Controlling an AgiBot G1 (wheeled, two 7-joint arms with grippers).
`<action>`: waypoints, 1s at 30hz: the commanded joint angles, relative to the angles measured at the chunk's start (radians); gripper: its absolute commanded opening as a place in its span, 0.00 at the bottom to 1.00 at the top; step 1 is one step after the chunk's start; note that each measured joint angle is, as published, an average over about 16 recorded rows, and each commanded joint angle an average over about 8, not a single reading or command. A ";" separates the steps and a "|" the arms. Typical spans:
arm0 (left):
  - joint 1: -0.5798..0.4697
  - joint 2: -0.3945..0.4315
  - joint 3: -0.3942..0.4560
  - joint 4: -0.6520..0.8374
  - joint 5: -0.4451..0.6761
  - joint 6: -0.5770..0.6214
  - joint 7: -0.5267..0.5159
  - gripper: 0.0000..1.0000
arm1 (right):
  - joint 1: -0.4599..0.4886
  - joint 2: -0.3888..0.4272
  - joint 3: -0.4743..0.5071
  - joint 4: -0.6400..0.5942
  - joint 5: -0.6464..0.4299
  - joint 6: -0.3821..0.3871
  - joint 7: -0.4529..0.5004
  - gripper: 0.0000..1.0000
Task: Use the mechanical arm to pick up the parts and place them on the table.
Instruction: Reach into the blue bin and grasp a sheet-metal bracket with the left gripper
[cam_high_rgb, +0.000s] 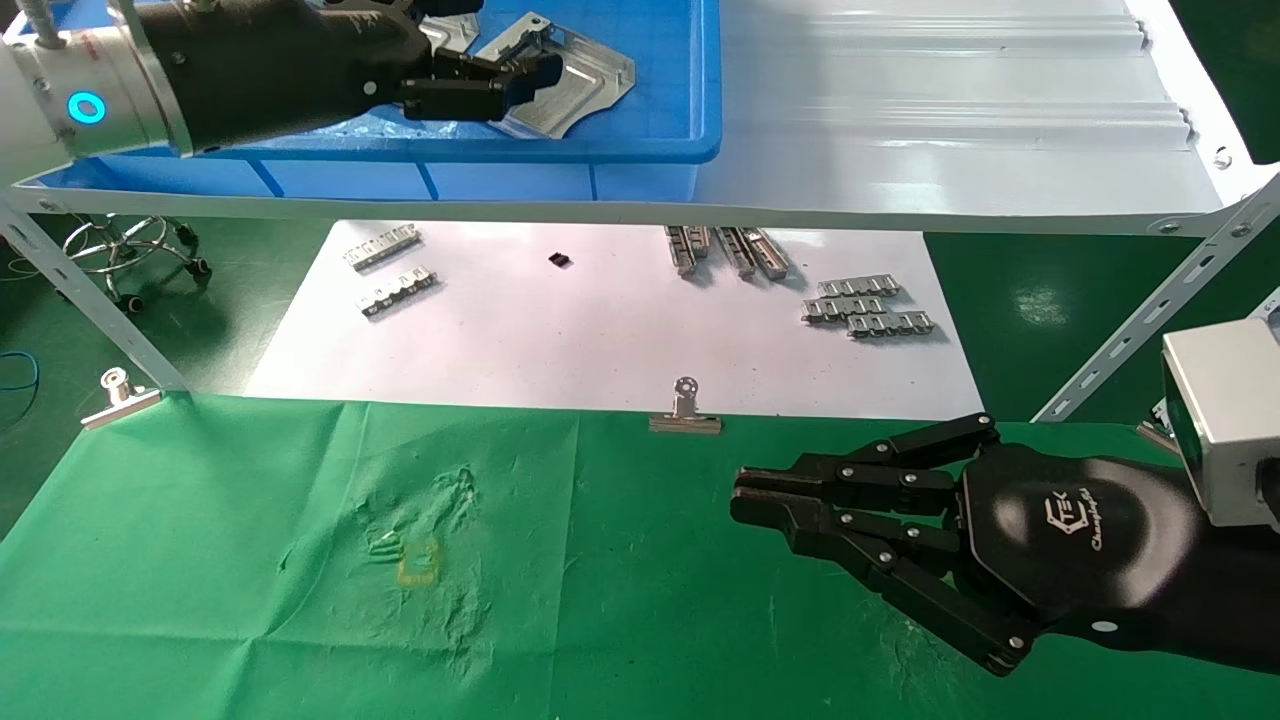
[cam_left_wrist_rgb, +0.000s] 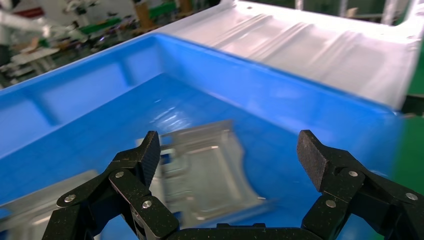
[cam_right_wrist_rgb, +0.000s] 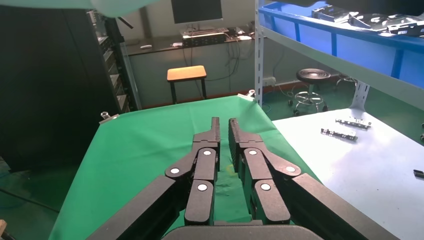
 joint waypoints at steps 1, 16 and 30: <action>-0.051 0.033 0.016 0.084 0.032 -0.029 0.018 1.00 | 0.000 0.000 0.000 0.000 0.000 0.000 0.000 0.00; -0.159 0.168 0.076 0.324 0.136 -0.211 0.072 0.00 | 0.000 0.000 0.000 0.000 0.000 0.000 0.000 0.00; -0.177 0.187 0.068 0.371 0.126 -0.229 0.109 0.00 | 0.000 0.000 0.000 0.000 0.000 0.000 0.000 0.00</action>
